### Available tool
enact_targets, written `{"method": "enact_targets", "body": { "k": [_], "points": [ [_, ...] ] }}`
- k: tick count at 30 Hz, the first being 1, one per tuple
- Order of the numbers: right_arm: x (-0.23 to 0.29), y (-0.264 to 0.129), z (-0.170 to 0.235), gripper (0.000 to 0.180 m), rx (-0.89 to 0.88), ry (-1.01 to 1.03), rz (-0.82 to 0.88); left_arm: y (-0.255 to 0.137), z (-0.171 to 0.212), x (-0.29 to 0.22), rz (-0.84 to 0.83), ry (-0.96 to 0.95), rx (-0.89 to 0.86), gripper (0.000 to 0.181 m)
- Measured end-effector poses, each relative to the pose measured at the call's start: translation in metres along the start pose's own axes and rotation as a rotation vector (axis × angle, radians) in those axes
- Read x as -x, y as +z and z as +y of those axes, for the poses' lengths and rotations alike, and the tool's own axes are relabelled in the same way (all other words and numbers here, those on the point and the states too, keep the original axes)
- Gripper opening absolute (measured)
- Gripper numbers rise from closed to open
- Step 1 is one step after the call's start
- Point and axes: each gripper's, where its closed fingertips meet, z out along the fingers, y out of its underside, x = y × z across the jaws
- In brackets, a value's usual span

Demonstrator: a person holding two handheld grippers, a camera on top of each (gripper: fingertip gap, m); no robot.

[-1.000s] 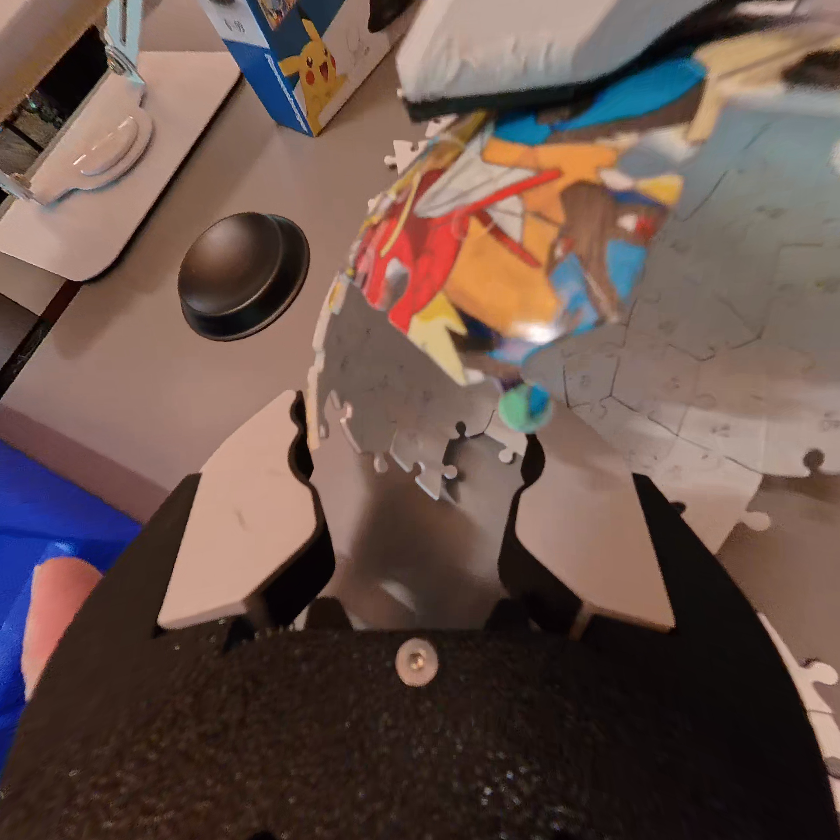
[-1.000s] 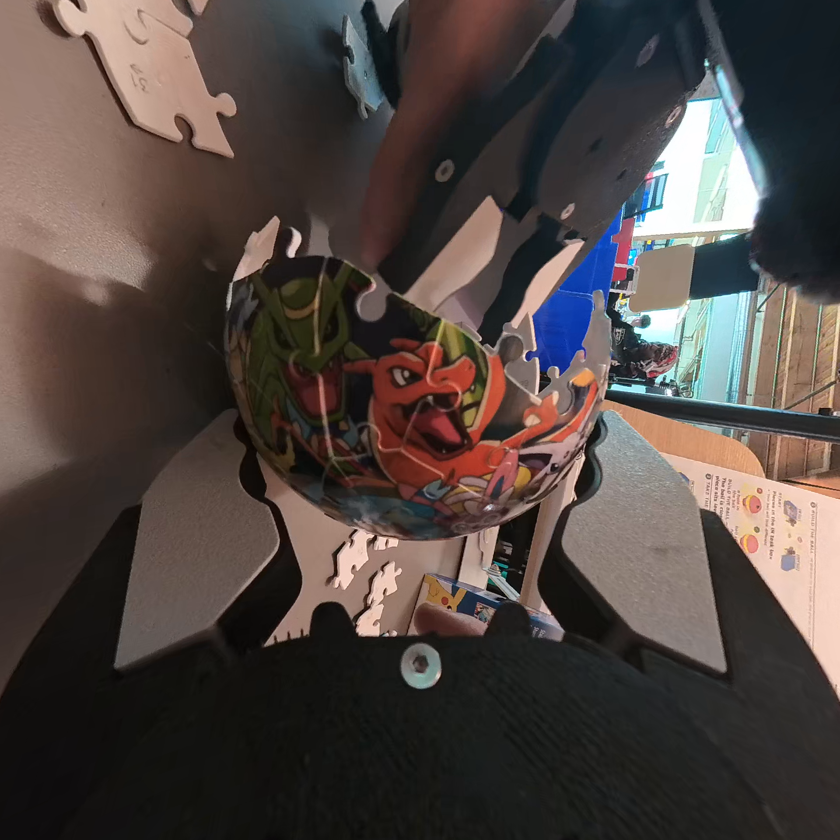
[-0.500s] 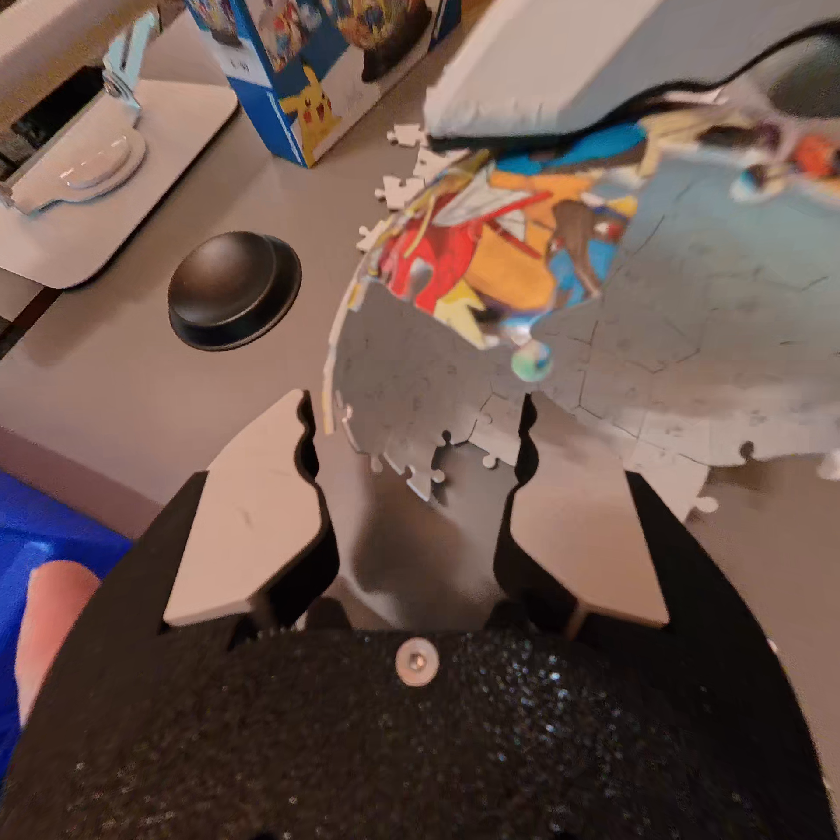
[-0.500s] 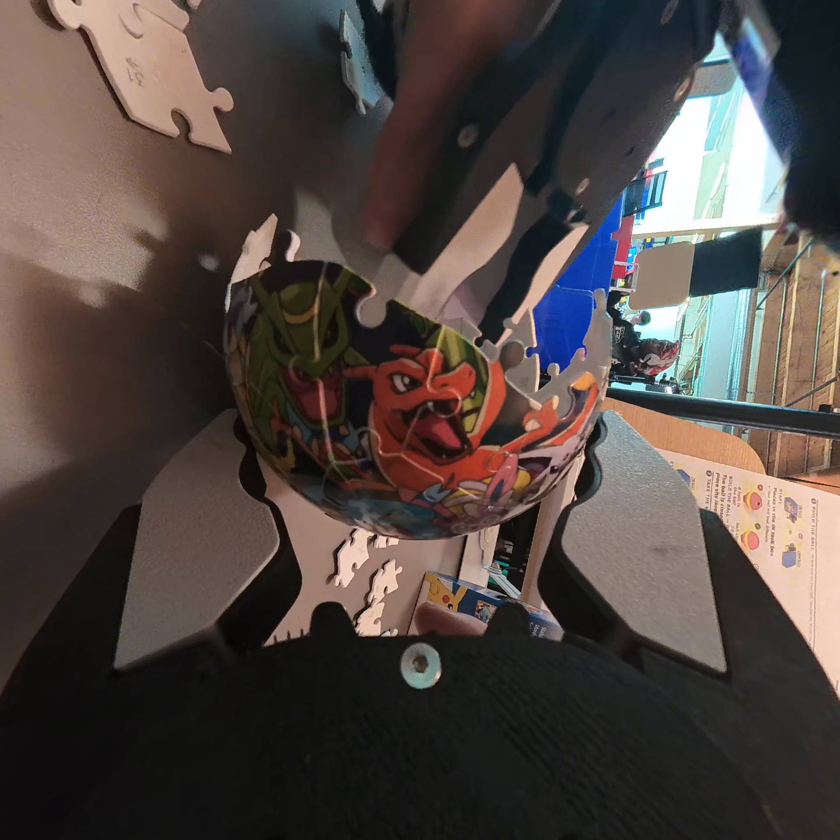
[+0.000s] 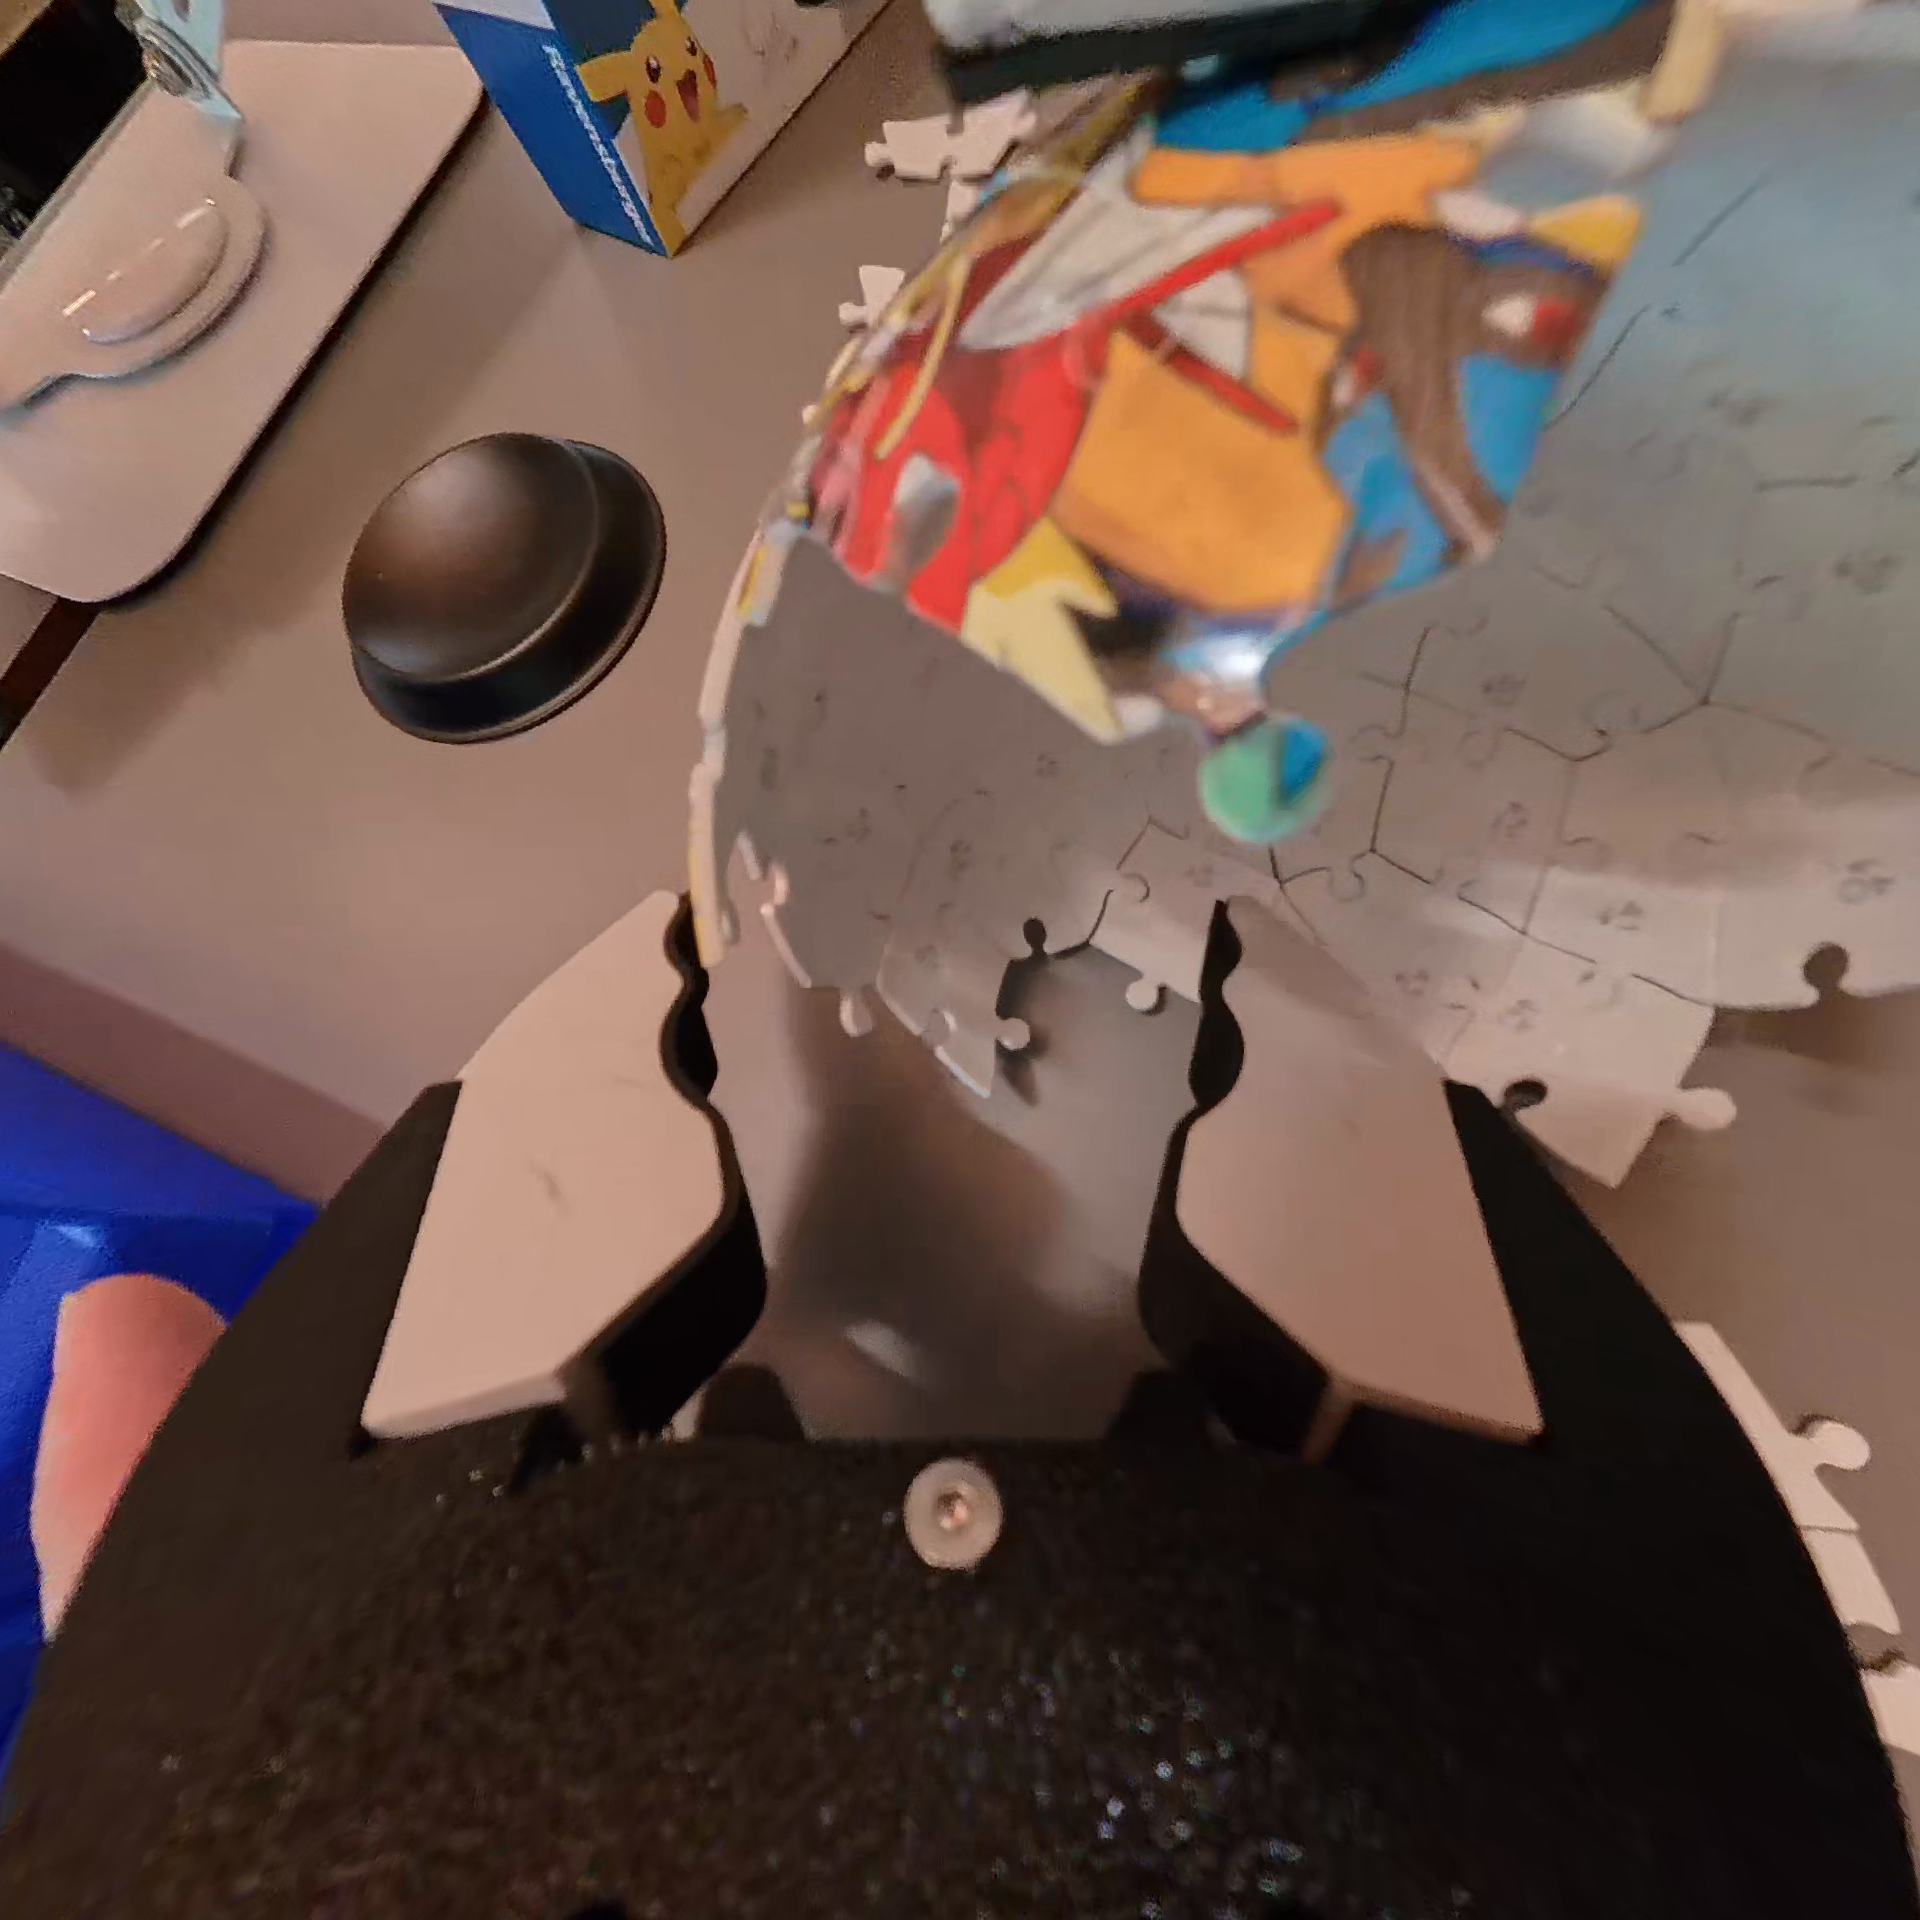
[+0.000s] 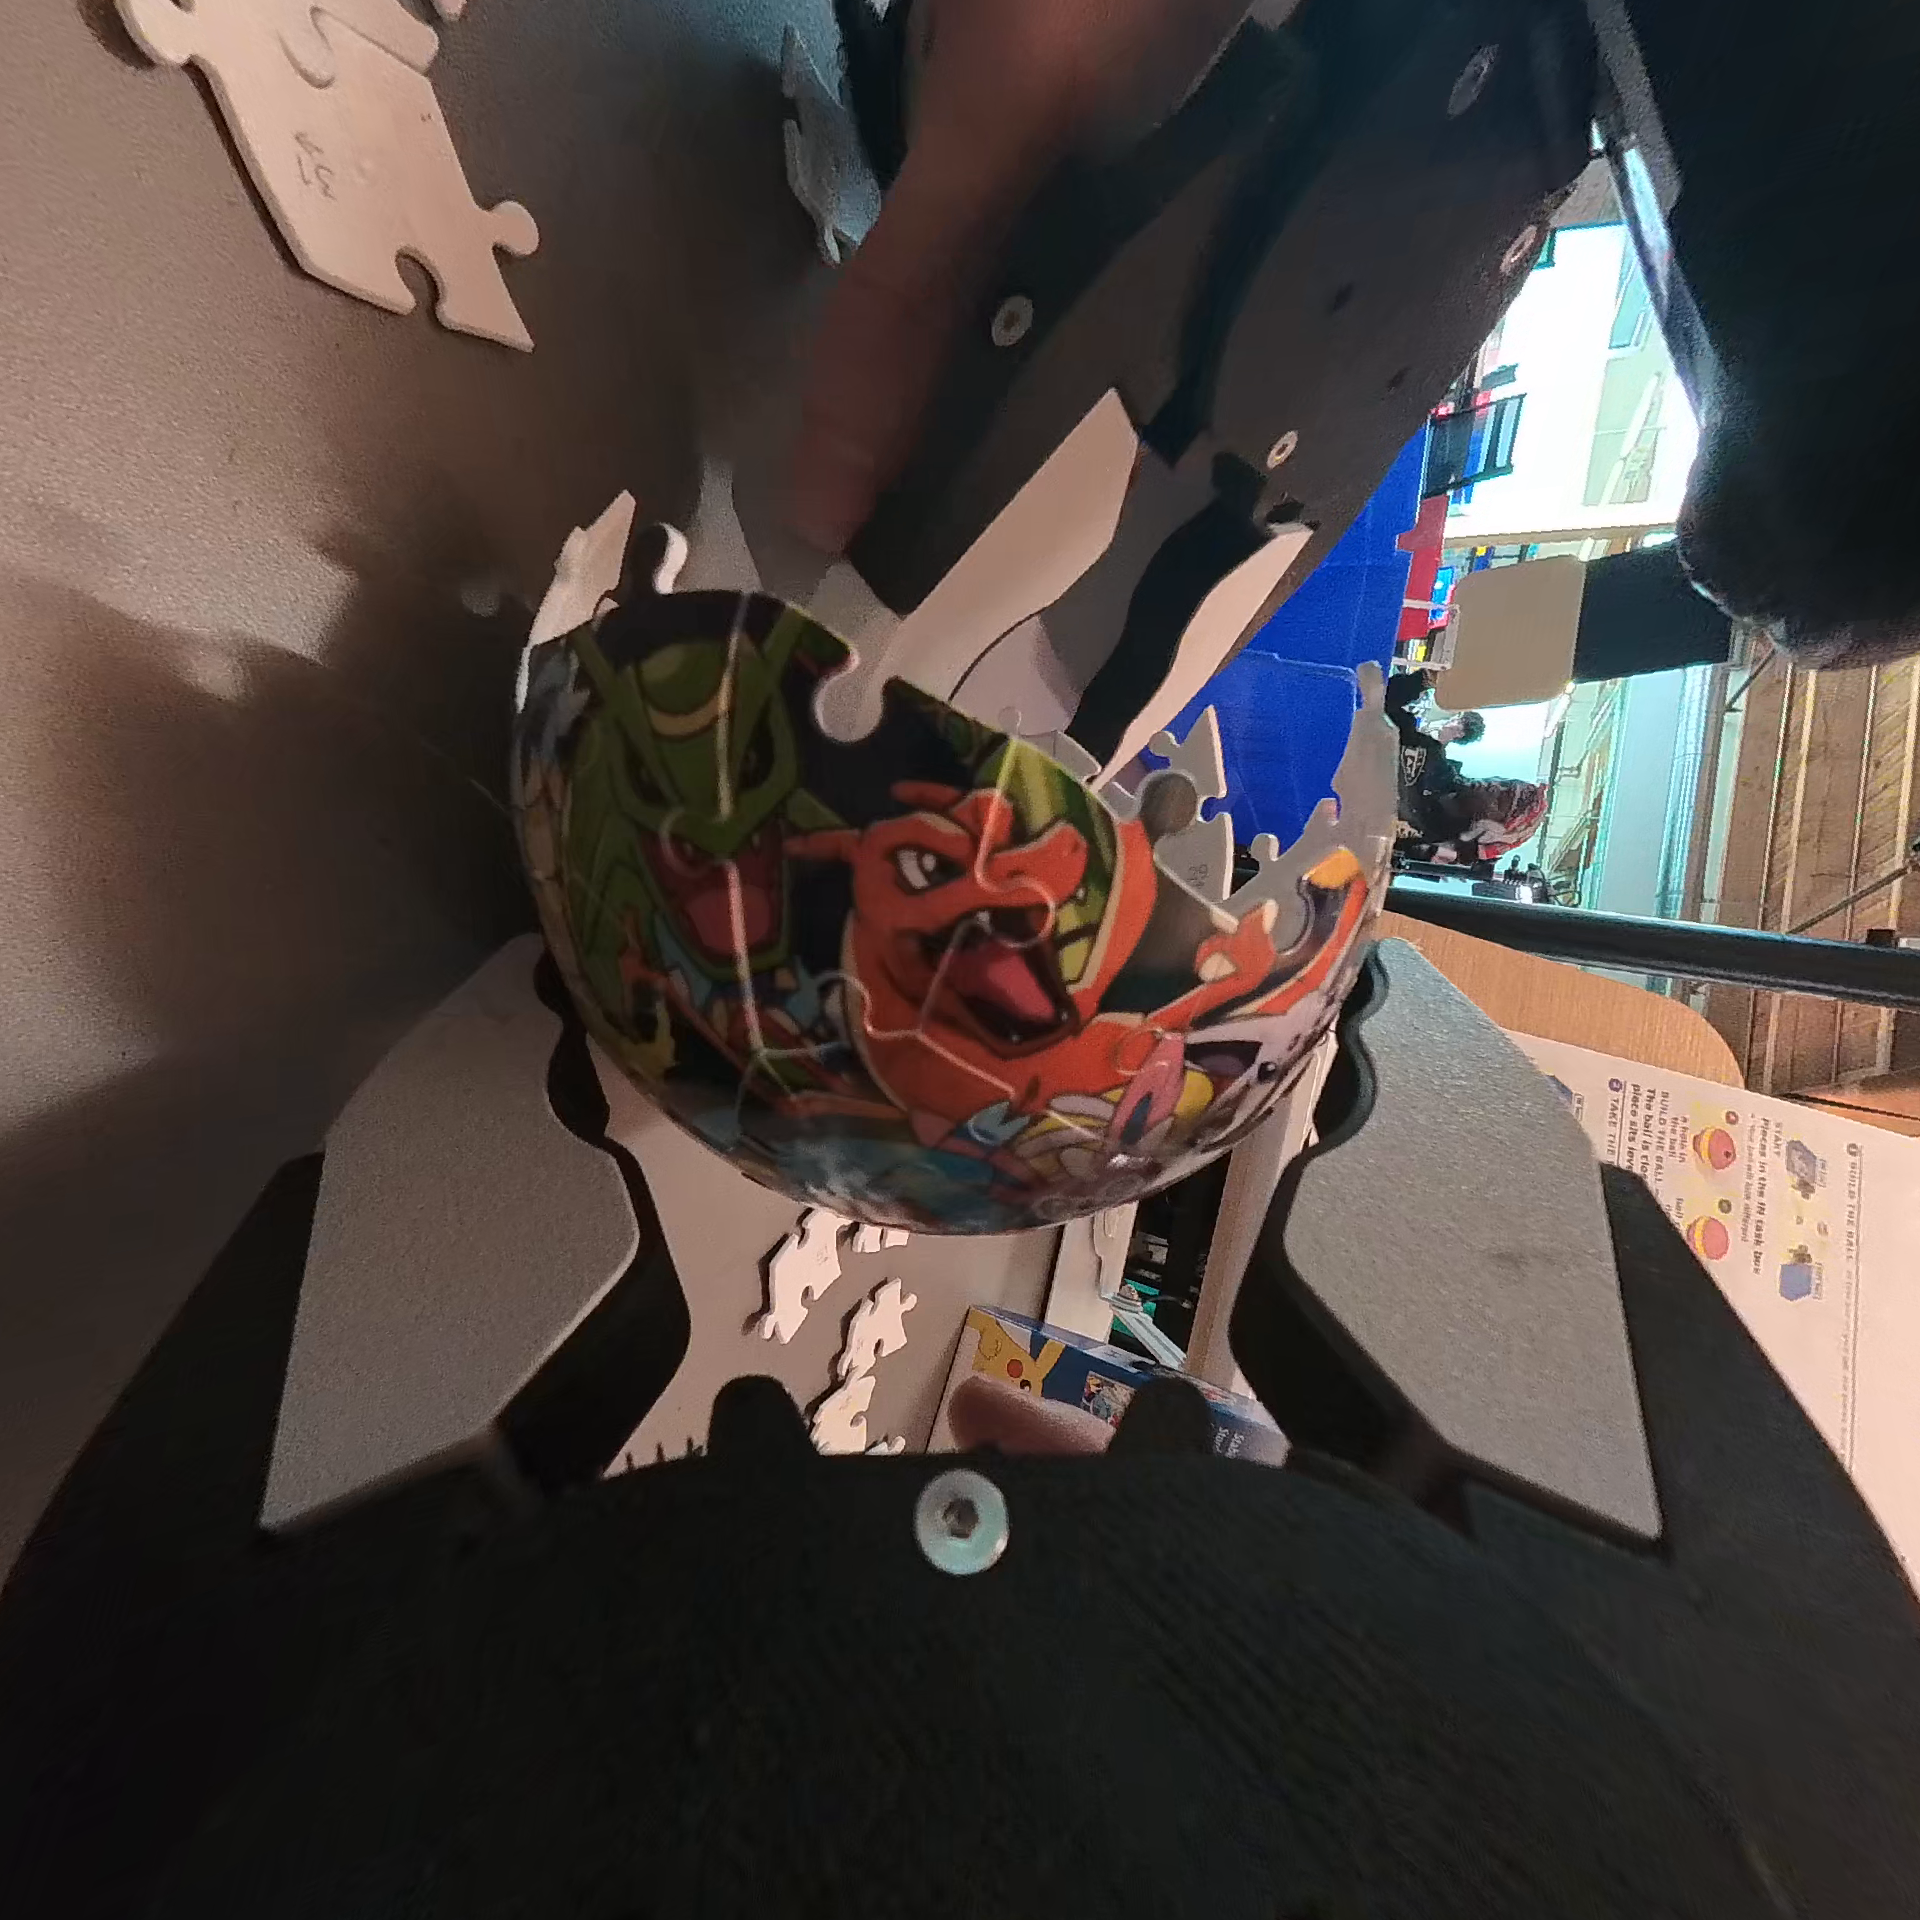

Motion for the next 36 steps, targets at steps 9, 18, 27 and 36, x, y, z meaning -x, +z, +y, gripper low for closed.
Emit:
{"method": "enact_targets", "body": {
  "k": [9,18,27,36],
  "points": [
    [0.000,0.000,0.000,0.134,0.001,0.001,0.001,0.002,0.006,-0.001,0.015,0.014,0.045,0.090],
    [0.000,0.000,0.000,0.134,0.001,-0.002,0.001,-0.001,0.007,0.000,0.033,0.003,0.041,0.090],
    [0.000,0.001,0.000,0.134,0.002,0.001,-0.005,-0.001,0.006,-0.001,0.031,0.021,0.059,0.093],
    [0.000,0.003,0.002,0.135,-0.010,0.039,-0.028,0.007,0.004,-0.004,0.049,0.000,0.073,0.091]
  ]
}}
